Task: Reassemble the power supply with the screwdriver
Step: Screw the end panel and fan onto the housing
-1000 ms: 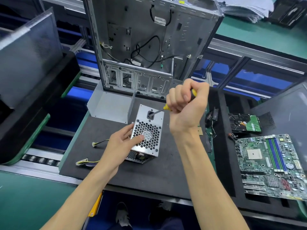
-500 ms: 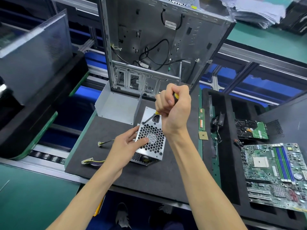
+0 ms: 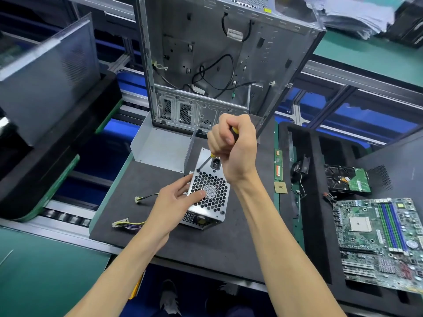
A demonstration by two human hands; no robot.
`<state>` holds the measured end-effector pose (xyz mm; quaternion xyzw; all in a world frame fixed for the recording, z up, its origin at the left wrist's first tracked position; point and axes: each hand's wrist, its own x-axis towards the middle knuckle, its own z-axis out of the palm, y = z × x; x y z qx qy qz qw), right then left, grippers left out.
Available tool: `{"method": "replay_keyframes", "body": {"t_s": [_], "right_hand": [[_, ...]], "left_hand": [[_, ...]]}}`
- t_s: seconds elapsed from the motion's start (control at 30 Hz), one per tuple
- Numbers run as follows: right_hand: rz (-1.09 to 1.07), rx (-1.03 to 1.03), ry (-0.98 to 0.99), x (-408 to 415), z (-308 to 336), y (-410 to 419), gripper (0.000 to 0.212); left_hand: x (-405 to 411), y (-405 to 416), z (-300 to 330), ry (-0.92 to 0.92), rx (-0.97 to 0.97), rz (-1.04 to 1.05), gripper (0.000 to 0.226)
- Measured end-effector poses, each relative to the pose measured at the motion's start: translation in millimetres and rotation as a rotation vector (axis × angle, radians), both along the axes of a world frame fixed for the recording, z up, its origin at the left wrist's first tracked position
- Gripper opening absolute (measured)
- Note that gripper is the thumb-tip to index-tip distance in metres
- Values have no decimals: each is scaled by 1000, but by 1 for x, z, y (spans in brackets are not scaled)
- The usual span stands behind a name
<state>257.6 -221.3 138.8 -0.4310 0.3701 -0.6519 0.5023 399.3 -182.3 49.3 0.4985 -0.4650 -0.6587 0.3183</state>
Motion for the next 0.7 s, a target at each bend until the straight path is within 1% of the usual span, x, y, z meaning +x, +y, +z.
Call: {"method": "replay_keyframes", "body": {"t_s": [0.17,0.3,0.4,0.57,0.7], "right_hand": [[219,56,71,-7,5,-13,39],[355,108,171,-9,11,-22,37],[383,128,209,-6,13,-24,35],[392,123,212,-1,13,-23,35],[452,149,226,-3,14,-28,34]], "left_hand": [[0,-1,1,-14,2,-3,51],[0,-1,1,-17,9,1,55],[0,-1,2,-23,16,-2,56],[1,-2,1,-23,30,-2,55],[1,-2,2,-31,36,-8,55]]}}
